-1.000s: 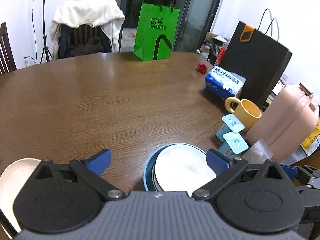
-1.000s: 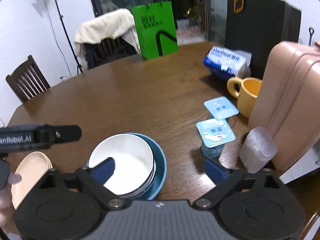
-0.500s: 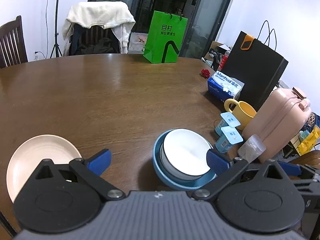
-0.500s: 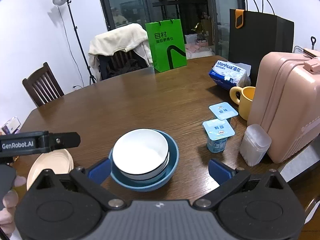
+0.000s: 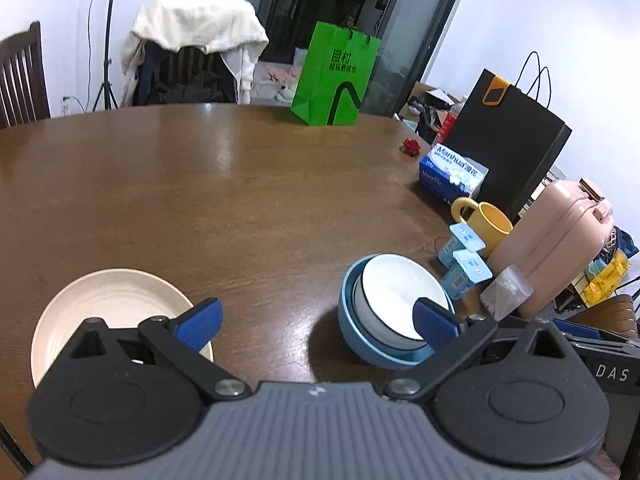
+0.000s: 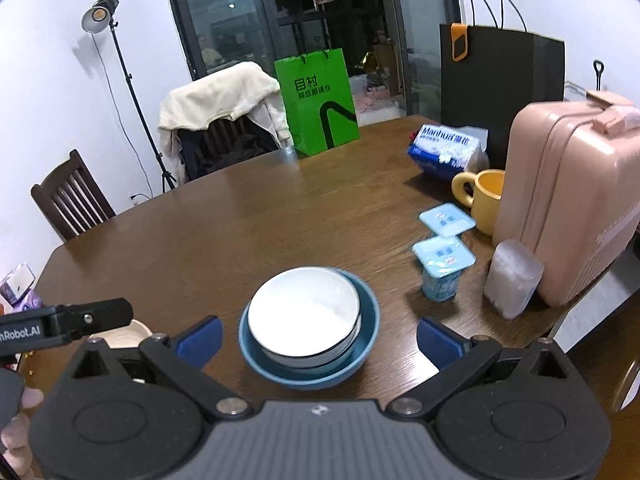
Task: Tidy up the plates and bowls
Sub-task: 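Raise both open tools and move them over the blue bowl rim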
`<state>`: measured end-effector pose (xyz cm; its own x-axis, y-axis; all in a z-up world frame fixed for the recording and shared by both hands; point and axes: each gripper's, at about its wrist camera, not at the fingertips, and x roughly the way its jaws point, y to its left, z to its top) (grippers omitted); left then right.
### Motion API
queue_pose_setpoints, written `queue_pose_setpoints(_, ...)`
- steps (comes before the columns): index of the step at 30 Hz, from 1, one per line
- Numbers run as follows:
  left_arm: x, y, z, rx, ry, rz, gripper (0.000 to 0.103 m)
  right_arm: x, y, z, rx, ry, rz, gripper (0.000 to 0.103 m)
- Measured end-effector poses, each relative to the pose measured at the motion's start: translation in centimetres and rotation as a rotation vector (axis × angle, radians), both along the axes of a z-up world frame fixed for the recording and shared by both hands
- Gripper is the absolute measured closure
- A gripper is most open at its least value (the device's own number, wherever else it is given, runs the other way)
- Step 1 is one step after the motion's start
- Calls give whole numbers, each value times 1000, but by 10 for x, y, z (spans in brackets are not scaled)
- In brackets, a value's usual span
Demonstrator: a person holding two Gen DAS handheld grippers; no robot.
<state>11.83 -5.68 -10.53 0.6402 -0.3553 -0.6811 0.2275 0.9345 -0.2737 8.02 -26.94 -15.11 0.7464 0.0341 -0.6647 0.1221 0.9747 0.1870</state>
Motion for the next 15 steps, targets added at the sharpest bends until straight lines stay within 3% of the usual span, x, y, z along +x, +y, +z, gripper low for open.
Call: queue_pose_setpoints(15,44,-39,-5,-24,48,95,0,59,-36,-2,15,41,95,0)
